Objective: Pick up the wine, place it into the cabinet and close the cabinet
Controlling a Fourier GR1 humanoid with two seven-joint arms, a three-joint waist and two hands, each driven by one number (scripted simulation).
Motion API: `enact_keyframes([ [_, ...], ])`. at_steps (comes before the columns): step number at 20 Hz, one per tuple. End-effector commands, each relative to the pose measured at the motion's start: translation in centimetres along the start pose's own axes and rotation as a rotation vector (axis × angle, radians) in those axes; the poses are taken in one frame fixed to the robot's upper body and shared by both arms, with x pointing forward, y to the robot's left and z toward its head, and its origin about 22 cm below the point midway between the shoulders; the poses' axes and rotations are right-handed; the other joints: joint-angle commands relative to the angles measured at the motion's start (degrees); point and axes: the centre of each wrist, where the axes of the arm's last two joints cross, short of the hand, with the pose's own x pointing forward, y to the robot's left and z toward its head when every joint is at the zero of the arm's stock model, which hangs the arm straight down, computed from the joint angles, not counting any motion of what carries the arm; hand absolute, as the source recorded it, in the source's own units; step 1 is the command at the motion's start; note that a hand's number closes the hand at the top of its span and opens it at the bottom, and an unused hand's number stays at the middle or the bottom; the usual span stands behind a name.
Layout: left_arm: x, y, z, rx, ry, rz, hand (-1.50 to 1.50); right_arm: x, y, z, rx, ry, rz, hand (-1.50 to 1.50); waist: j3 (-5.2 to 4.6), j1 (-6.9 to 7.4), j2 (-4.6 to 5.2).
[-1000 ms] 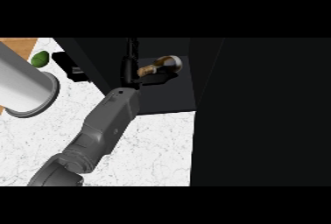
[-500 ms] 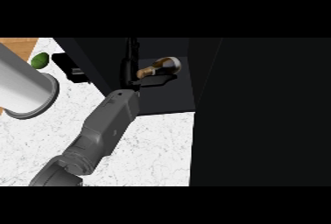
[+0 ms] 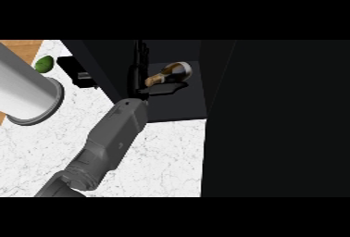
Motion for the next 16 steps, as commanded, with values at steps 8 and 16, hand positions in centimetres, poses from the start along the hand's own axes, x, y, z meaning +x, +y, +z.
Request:
enact_keyframes([
  [8, -1.5, -1.4, 7.7, 0.008, 0.068, 0.016, -1.50, 1.8, -1.0, 1.6, -0.023, -0.026, 0.016, -1.50, 0.01, 2.81, -0.55],
  [16, 1.5, -5.3, 14.8, -0.037, 0.042, 0.036, -1.50, 1.1, -2.1, 0.0, -0.067, -0.013, 0.037, -1.50, 0.02, 4.37, -0.45],
])
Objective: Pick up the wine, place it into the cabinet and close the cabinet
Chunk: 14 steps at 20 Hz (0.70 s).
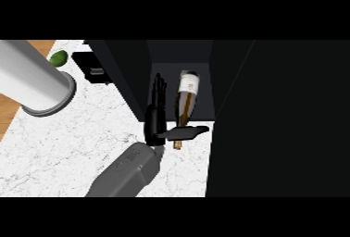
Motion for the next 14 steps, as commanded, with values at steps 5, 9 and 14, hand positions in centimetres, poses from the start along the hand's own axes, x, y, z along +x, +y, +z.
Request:
enact_keyframes([
  [5, 3.6, -1.4, 5.5, 0.011, -0.041, 0.072, -1.50, 1.2, 0.1, 2.7, -0.014, -0.035, -0.021, -1.50, 0.01, 0.66, 0.03],
  [9, 6.5, -1.6, 6.9, 0.024, -0.035, 0.079, -1.50, 2.3, 0.2, 3.4, -0.007, -0.037, -0.008, -1.50, 0.02, 0.60, -0.04],
  [14, 7.4, 1.9, 10.1, 0.062, -0.041, 0.035, -1.50, 1.4, 0.3, 3.6, 0.016, -0.025, -0.011, -1.50, 0.02, 0.56, 0.05],
])
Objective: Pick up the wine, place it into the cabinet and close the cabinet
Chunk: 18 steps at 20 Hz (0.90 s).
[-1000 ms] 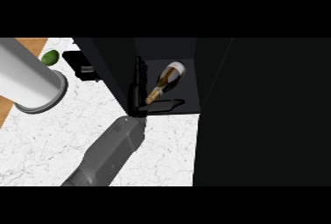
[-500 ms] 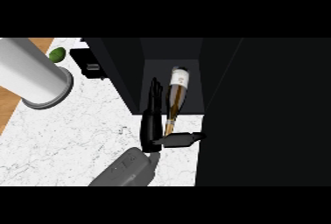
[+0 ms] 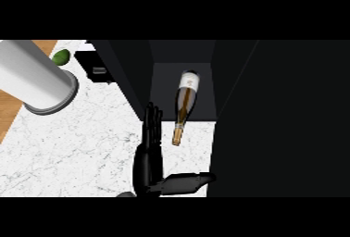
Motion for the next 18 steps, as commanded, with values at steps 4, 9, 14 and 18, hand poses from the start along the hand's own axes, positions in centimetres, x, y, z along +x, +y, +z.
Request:
enact_keyframes([
  [4, 2.7, -0.8, 3.3, 0.036, -0.048, 0.030, -1.50, 1.9, -0.3, 3.0, 0.045, -0.022, 0.007, -1.50, 0.01, -0.45, 0.12],
  [9, 4.9, 3.8, 5.1, -0.036, -0.038, 0.033, -1.50, 1.4, 0.8, 1.7, 0.110, -0.007, -0.054, -1.50, -0.01, -0.06, 0.11],
  [14, 6.7, 5.5, 5.8, -0.094, -0.028, 0.043, -1.50, 0.2, 0.0, 0.9, 0.176, 0.027, -0.034, 1.50, 0.02, -0.08, 0.19],
  [18, 7.5, 7.8, 6.6, -0.119, -0.018, 0.050, -1.50, 0.6, 0.1, 2.4, 0.208, 0.037, 0.005, 1.50, 0.00, -0.22, 0.15],
])
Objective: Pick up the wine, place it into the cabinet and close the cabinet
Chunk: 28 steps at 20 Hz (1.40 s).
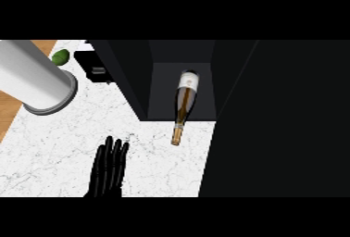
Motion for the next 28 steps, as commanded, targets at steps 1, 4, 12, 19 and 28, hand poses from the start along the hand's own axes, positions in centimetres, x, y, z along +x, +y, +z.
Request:
enact_keyframes([
  [1, 2.4, 2.3, 1.7, -0.047, 0.014, 0.014, -1.50, 1.9, 1.0, 1.4, 0.080, -0.047, -0.018, 1.50, -0.05, 0.34, -0.04],
  [4, 2.5, 3.7, 0.7, -0.044, -0.008, -0.020, -1.50, 2.0, 1.7, 2.5, 0.127, -0.039, -0.080, 1.50, -0.05, -0.08, -0.07],
  [12, 5.5, 6.9, 0.1, 0.010, -0.030, -0.023, -1.50, 2.2, 3.8, 3.7, 0.235, 0.053, -0.229, 1.50, -0.06, -0.05, -0.20],
  [19, 5.1, 9.5, 1.0, 0.064, -0.057, -0.038, -1.50, 2.4, 6.3, 3.5, 0.431, 0.015, -0.172, 1.50, -0.10, 0.20, -0.28],
  [28, 7.8, 14.8, -0.8, 0.066, -0.051, -0.062, -1.50, 3.8, 10.5, 2.7, 0.491, -0.009, -0.209, 1.50, -0.20, -0.12, -0.44],
])
